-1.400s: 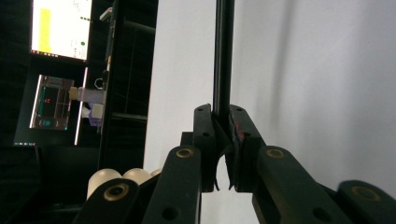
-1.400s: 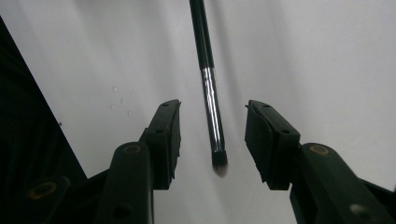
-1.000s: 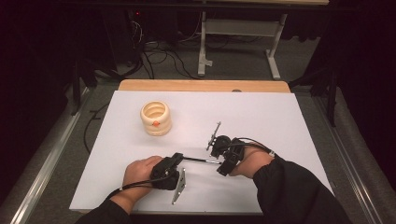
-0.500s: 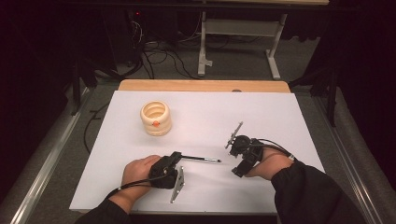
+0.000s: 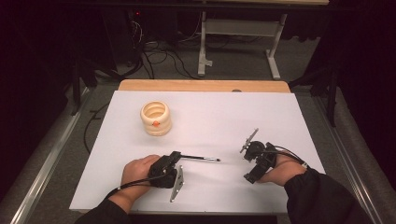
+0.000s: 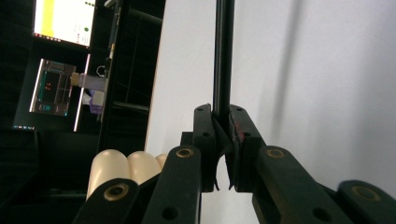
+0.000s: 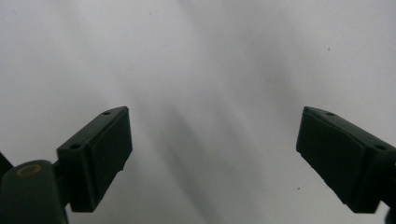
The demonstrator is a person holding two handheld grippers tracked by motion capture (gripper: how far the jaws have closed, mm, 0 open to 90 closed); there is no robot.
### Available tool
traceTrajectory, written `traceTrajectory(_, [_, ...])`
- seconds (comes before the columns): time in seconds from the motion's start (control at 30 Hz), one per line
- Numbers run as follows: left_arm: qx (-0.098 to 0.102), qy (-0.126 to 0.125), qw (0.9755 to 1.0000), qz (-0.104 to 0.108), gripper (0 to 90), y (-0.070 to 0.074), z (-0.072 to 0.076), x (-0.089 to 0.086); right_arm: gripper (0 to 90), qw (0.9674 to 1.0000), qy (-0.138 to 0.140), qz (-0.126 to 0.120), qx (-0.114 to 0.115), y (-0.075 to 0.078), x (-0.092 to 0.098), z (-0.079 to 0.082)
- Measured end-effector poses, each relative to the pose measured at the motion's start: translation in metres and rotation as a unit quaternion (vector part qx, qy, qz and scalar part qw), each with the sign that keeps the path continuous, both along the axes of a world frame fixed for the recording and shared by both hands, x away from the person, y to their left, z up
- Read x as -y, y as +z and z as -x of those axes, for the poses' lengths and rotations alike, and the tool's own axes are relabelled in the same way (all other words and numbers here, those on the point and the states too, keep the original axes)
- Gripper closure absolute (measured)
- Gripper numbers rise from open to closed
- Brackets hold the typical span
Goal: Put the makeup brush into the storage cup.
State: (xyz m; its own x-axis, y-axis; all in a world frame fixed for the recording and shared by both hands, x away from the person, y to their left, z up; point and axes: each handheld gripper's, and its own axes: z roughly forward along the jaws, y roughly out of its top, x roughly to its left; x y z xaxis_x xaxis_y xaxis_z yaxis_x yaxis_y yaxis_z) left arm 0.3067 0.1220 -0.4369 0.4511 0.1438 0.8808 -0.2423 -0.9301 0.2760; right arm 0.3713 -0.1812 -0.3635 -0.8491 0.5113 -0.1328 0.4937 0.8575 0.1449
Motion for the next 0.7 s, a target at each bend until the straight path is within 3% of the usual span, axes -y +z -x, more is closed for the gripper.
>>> traceTrajectory(0.17, [0.000, 0.001, 1.0000, 0.001, 83.3, 0.000, 0.000, -0.001, 1.5, 0.9998, -0.019, 0.011, 0.001, -0.013, 0.008, 0.000])
traceTrajectory(0.33, [-0.002, 0.003, 1.0000, 0.003, 83.3, 0.000, 0.000, -0.002, 1.2, 0.9995, -0.033, 0.004, -0.003, -0.023, 0.013, 0.001])
traceTrajectory(0.53, [-0.006, 0.005, 1.0000, 0.004, 83.3, 0.000, 0.000, -0.001, 1.6, 0.9985, -0.047, -0.023, 0.017, -0.023, 0.018, 0.002])
traceTrajectory(0.7, [-0.017, 0.013, 0.9996, 0.019, 83.3, 0.000, -0.003, -0.003, 1.6, 0.9946, -0.075, -0.060, 0.041, -0.021, 0.024, 0.002])
